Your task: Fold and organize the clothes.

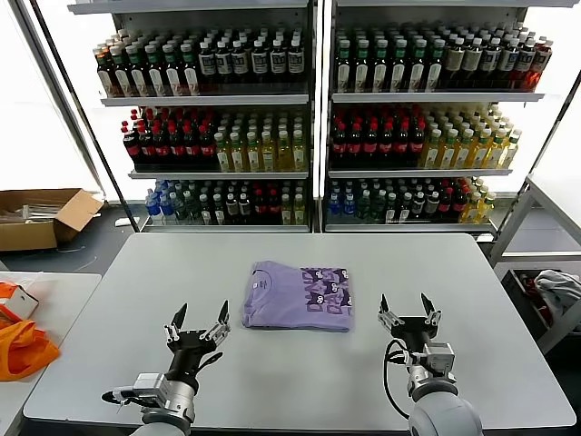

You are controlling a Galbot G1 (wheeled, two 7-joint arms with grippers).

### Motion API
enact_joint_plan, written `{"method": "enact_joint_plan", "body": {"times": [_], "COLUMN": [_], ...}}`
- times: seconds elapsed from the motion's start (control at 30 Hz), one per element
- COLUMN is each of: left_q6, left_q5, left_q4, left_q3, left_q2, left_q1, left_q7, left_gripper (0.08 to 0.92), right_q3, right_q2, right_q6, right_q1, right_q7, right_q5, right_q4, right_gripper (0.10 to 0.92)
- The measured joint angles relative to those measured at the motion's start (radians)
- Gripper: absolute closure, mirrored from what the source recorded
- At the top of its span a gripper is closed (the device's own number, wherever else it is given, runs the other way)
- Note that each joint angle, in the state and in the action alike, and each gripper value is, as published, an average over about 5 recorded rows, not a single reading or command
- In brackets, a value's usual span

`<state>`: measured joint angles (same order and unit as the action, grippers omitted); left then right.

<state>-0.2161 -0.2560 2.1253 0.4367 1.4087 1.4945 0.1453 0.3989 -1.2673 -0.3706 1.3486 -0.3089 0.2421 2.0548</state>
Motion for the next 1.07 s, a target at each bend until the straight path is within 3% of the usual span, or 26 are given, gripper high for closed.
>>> {"method": "enact_joint_plan", "body": {"times": [1.07], "left_q6": [0.007], "left_q5": [0.04], "left_q4": [0.046], "left_q3": [0.027], "left_q2": [0.009], "left_q1": [0.018], "left_q7": [-0.023], "left_gripper": [0.177], "right_q3": [0.04], "right_q2": [0.013], "right_q6": [0.026], "right_q1": [0.048], "right_q7": [0.011], "right_q5": [0.003], "right_q4": [0.047], "right_gripper": [0.203]}}
